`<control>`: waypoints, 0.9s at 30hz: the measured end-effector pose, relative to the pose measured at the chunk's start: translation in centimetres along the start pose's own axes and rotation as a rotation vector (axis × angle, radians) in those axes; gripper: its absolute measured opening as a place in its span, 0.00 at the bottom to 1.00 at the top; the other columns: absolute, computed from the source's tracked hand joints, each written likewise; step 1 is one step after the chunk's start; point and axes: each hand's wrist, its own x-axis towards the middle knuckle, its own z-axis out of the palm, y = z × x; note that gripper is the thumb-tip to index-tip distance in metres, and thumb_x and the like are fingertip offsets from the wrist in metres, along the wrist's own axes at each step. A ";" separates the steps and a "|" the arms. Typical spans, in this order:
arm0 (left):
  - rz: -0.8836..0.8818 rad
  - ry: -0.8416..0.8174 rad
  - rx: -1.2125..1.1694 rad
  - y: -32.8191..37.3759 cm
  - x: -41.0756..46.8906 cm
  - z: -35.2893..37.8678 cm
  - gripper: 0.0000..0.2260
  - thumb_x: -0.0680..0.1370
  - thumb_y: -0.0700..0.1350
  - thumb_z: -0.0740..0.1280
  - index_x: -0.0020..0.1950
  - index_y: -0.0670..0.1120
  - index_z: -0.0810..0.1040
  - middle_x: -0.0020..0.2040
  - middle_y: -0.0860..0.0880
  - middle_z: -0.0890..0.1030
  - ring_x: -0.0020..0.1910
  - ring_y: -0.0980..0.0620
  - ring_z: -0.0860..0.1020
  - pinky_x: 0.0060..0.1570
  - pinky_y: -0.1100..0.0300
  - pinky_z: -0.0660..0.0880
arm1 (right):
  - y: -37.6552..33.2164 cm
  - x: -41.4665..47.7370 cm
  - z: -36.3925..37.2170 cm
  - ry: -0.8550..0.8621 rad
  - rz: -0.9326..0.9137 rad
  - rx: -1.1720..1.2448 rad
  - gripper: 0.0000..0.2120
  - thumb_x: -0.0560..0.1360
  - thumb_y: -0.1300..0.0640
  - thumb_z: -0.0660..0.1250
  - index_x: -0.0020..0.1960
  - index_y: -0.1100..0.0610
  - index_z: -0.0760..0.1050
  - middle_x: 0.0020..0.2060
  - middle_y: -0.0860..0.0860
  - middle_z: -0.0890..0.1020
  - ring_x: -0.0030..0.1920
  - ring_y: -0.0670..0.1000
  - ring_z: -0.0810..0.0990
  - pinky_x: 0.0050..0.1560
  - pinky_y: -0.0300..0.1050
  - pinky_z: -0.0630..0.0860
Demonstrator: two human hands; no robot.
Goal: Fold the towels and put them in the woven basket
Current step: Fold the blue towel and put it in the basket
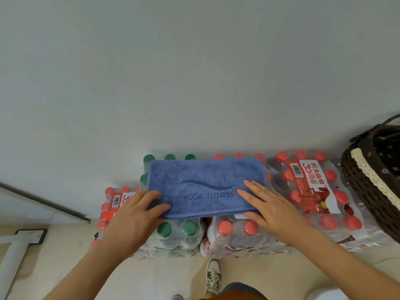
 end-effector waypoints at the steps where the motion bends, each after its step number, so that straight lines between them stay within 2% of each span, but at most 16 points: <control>1: 0.029 -0.050 0.063 -0.1 0.1 -0.5 0.17 0.66 0.49 0.77 0.54 0.52 0.82 0.52 0.48 0.80 0.48 0.48 0.79 0.36 0.55 0.79 | 0.4 0.0 -0.3 0.023 -0.042 0.004 0.26 0.75 0.44 0.64 0.71 0.51 0.67 0.70 0.52 0.71 0.68 0.53 0.73 0.58 0.51 0.78; 2: 0.041 -0.113 0.102 -0.4 0.2 -0.6 0.25 0.58 0.45 0.81 0.54 0.52 0.83 0.51 0.48 0.81 0.45 0.49 0.81 0.32 0.57 0.78 | 0.7 0.0 -0.5 0.041 -0.079 -0.011 0.28 0.70 0.50 0.72 0.68 0.53 0.72 0.68 0.53 0.74 0.65 0.52 0.76 0.54 0.49 0.80; 4: 0.057 -0.162 0.148 -0.9 0.3 -0.8 0.30 0.54 0.41 0.82 0.55 0.51 0.82 0.50 0.48 0.81 0.42 0.49 0.82 0.30 0.58 0.77 | 1.2 0.1 -1.0 0.060 -0.109 -0.066 0.32 0.59 0.62 0.79 0.62 0.57 0.77 0.63 0.53 0.78 0.59 0.52 0.80 0.49 0.46 0.81; 6: 0.085 -0.110 0.176 -0.9 0.6 -0.2 0.27 0.58 0.39 0.79 0.55 0.50 0.80 0.49 0.48 0.81 0.40 0.48 0.81 0.33 0.57 0.77 | 1.2 0.4 -1.2 0.103 -0.107 -0.092 0.31 0.56 0.66 0.79 0.59 0.58 0.79 0.60 0.53 0.80 0.56 0.53 0.82 0.45 0.48 0.82; 8: 0.052 -0.091 0.191 -0.6 1.4 0.1 0.21 0.61 0.38 0.76 0.53 0.49 0.80 0.44 0.49 0.81 0.37 0.48 0.80 0.36 0.56 0.76 | 0.9 0.9 -1.2 0.170 -0.096 -0.111 0.24 0.59 0.64 0.78 0.54 0.57 0.80 0.53 0.52 0.83 0.50 0.55 0.83 0.41 0.50 0.81; 10: -0.007 -0.101 0.142 -0.4 2.2 0.0 0.12 0.66 0.39 0.69 0.47 0.50 0.78 0.38 0.51 0.79 0.33 0.47 0.78 0.35 0.57 0.73 | 0.1 1.3 -2.0 0.208 -0.030 -0.069 0.14 0.63 0.61 0.72 0.49 0.55 0.79 0.45 0.50 0.83 0.43 0.54 0.83 0.40 0.50 0.77; 12: -0.146 -0.052 -0.066 0.0 2.6 -1.1 0.06 0.68 0.42 0.60 0.41 0.51 0.74 0.32 0.53 0.77 0.29 0.49 0.76 0.31 0.59 0.70 | -1.0 1.5 -3.9 0.228 0.106 0.113 0.11 0.68 0.62 0.65 0.50 0.53 0.77 0.43 0.47 0.81 0.41 0.51 0.81 0.43 0.48 0.74; 14: -0.365 0.006 -0.353 0.4 2.9 -3.2 0.06 0.67 0.43 0.57 0.36 0.50 0.72 0.29 0.53 0.74 0.28 0.53 0.71 0.31 0.59 0.68 | -1.5 1.7 -6.8 0.165 0.253 0.402 0.12 0.72 0.65 0.63 0.50 0.51 0.75 0.45 0.43 0.79 0.44 0.45 0.78 0.45 0.40 0.74; 16: -0.546 0.040 -0.692 0.7 3.5 -5.9 0.08 0.65 0.43 0.56 0.34 0.44 0.73 0.27 0.50 0.72 0.29 0.54 0.68 0.32 0.58 0.66 | -1.6 2.4 -9.8 0.131 0.350 0.675 0.13 0.71 0.67 0.62 0.45 0.50 0.78 0.43 0.44 0.81 0.44 0.42 0.78 0.45 0.37 0.73; 18: -0.641 0.033 -1.040 0.6 4.1 -8.3 0.09 0.66 0.44 0.59 0.37 0.39 0.74 0.31 0.47 0.72 0.32 0.52 0.69 0.35 0.58 0.64 | -1.4 3.2 -11.3 0.112 0.411 1.010 0.10 0.67 0.62 0.63 0.42 0.54 0.82 0.43 0.51 0.84 0.44 0.47 0.80 0.48 0.44 0.73; 20: -0.686 0.020 -1.229 0.1 4.3 -9.7 0.10 0.73 0.46 0.66 0.41 0.38 0.76 0.35 0.44 0.75 0.35 0.50 0.71 0.38 0.56 0.66 | -0.9 3.8 -11.2 0.029 0.497 1.341 0.11 0.68 0.60 0.64 0.46 0.61 0.83 0.47 0.57 0.84 0.48 0.53 0.80 0.53 0.50 0.72; 22: -0.728 0.048 -1.276 -0.3 4.3 -10.0 0.06 0.77 0.45 0.67 0.45 0.43 0.78 0.37 0.43 0.80 0.36 0.50 0.76 0.38 0.56 0.71 | -0.2 4.4 -10.1 0.006 0.587 1.468 0.15 0.71 0.60 0.66 0.53 0.70 0.78 0.50 0.59 0.83 0.51 0.56 0.80 0.55 0.53 0.71; 23: -0.740 0.064 -1.266 -0.7 4.3 -9.7 0.03 0.78 0.44 0.67 0.46 0.46 0.79 0.39 0.43 0.81 0.36 0.50 0.78 0.38 0.57 0.72 | 0.0 4.7 -9.3 0.005 0.624 1.465 0.19 0.71 0.59 0.67 0.54 0.73 0.75 0.50 0.60 0.82 0.50 0.57 0.79 0.53 0.53 0.72; 24: -0.749 0.070 -1.208 -1.1 4.3 -9.2 0.01 0.78 0.44 0.67 0.46 0.48 0.79 0.39 0.42 0.82 0.36 0.49 0.79 0.37 0.57 0.73 | 0.1 5.1 -8.5 0.012 0.659 1.421 0.18 0.70 0.59 0.68 0.53 0.73 0.75 0.48 0.60 0.82 0.46 0.57 0.79 0.49 0.52 0.72; 25: -0.749 0.056 -1.102 -1.6 4.3 -8.3 0.03 0.77 0.43 0.68 0.45 0.50 0.78 0.39 0.42 0.82 0.36 0.49 0.78 0.36 0.58 0.72 | -0.2 5.6 -7.8 0.035 0.695 1.337 0.14 0.71 0.60 0.68 0.50 0.71 0.78 0.46 0.60 0.82 0.43 0.55 0.79 0.45 0.49 0.73; 27: -0.742 -0.019 -0.876 -2.1 4.4 -6.7 0.07 0.76 0.40 0.68 0.43 0.53 0.77 0.39 0.41 0.80 0.36 0.49 0.75 0.34 0.58 0.70 | -0.8 6.7 -6.3 0.101 0.757 1.082 0.05 0.71 0.63 0.69 0.44 0.64 0.81 0.43 0.60 0.84 0.40 0.53 0.79 0.44 0.50 0.76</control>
